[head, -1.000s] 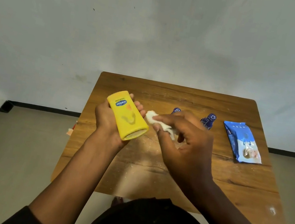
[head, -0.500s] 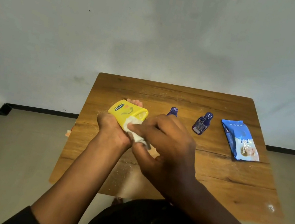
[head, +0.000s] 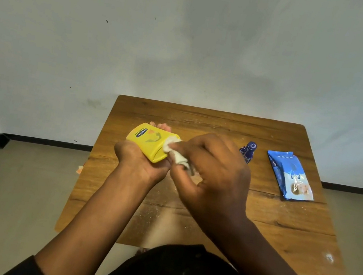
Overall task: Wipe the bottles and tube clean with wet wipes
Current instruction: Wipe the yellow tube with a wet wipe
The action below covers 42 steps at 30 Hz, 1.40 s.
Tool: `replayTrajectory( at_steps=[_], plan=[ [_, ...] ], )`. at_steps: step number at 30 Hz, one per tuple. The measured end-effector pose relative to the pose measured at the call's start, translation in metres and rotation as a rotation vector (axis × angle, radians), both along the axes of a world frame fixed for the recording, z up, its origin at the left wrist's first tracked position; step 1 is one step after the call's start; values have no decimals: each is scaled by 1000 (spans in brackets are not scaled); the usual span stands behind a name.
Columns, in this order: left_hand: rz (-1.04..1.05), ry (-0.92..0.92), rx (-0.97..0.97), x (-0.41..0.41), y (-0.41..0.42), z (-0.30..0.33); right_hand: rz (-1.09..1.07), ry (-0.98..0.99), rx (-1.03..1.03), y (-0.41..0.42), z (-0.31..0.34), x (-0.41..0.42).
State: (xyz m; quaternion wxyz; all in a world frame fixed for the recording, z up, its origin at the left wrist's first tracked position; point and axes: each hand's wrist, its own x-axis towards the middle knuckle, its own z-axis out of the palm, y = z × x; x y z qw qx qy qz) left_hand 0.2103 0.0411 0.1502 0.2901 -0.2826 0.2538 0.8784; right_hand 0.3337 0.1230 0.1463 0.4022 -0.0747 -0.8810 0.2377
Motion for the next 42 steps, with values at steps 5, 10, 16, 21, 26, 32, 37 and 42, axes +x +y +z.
replayTrajectory(
  at_steps=[5,10,16,21,26,32,37,42],
  plan=[
    [5,0,18,-2,1,0,0,21,-27,0,2,-2],
    [37,27,-37,-2,4,3,126,-26,11,-5,2,1],
    [19,1,12,1,4,2,22,22,-54,6,3,-2],
    [66,24,9,0,6,5,185,-59,-13,-2,-1,2],
    [26,10,9,1,8,5,39,10,-121,10,1,-4],
    [53,24,-37,1,8,7,238,-38,-76,1,-1,-1],
    [33,9,11,5,10,8,25,56,-146,11,2,-6],
    [76,66,-82,-1,10,16,312,-97,-16,-2,-2,4]
  ],
)
